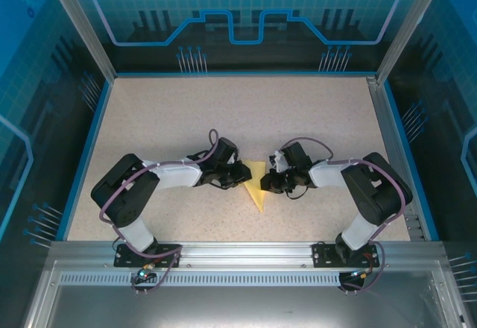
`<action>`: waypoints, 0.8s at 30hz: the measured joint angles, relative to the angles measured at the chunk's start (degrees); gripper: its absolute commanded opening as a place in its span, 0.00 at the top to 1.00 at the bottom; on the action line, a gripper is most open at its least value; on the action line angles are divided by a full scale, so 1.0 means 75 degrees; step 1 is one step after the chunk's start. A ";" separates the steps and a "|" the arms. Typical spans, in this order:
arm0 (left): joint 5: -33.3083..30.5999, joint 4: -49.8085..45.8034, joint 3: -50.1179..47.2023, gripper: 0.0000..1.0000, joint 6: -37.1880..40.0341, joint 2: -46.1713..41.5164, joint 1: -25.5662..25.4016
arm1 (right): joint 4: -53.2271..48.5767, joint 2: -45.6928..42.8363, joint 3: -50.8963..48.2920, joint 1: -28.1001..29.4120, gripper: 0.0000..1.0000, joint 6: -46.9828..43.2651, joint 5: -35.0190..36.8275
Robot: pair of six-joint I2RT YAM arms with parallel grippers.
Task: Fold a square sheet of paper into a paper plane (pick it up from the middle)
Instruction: Fold the wing for the fifth time at the center of the table.
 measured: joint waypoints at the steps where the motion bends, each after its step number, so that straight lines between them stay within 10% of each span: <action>1: 0.0015 0.0000 0.0029 0.90 0.0052 0.0000 0.0000 | -0.0020 0.0000 0.0006 0.0000 0.88 0.0000 0.0000; 14: -0.0557 -0.0396 0.0087 1.00 0.0085 -0.0437 -0.0006 | -0.0973 -0.1562 0.0044 0.0484 0.65 -0.0697 0.1638; 24: -0.0854 -0.0632 0.0087 1.00 0.0079 -0.0682 -0.0006 | -0.1224 -0.3255 -0.0251 0.2885 0.45 -0.1384 0.4701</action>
